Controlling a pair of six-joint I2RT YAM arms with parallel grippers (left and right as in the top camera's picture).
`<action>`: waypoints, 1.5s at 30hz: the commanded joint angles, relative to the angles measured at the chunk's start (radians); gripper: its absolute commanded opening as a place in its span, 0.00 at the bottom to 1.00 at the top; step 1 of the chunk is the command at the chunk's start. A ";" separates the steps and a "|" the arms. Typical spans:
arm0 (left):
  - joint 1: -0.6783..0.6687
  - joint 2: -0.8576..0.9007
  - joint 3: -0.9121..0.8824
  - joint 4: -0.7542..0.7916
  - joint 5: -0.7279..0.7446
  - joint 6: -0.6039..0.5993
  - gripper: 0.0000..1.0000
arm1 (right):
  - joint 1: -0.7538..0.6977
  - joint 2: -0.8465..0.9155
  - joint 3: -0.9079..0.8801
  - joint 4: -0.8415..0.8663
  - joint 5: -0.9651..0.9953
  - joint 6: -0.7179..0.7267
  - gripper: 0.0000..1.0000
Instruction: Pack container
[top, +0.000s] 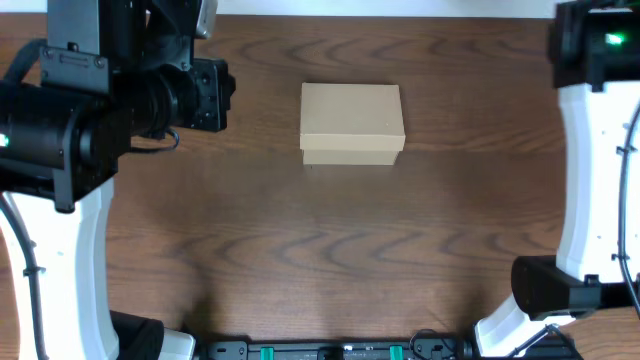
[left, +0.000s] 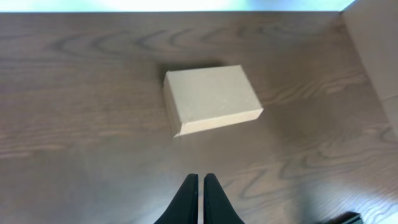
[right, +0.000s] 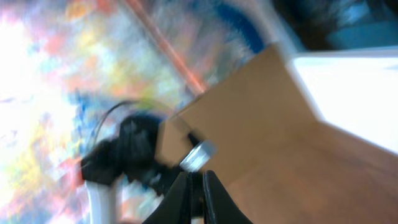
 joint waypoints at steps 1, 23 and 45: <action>0.000 -0.009 0.006 -0.033 -0.049 -0.001 0.06 | -0.024 -0.002 0.040 -0.209 0.193 -0.387 0.07; -0.047 0.330 0.006 -0.051 -0.108 0.084 0.06 | 0.232 0.314 0.065 -1.433 1.139 -0.956 0.01; -0.116 0.733 0.005 0.030 0.206 0.162 0.06 | 0.257 0.470 -0.011 -1.639 1.210 -0.997 0.02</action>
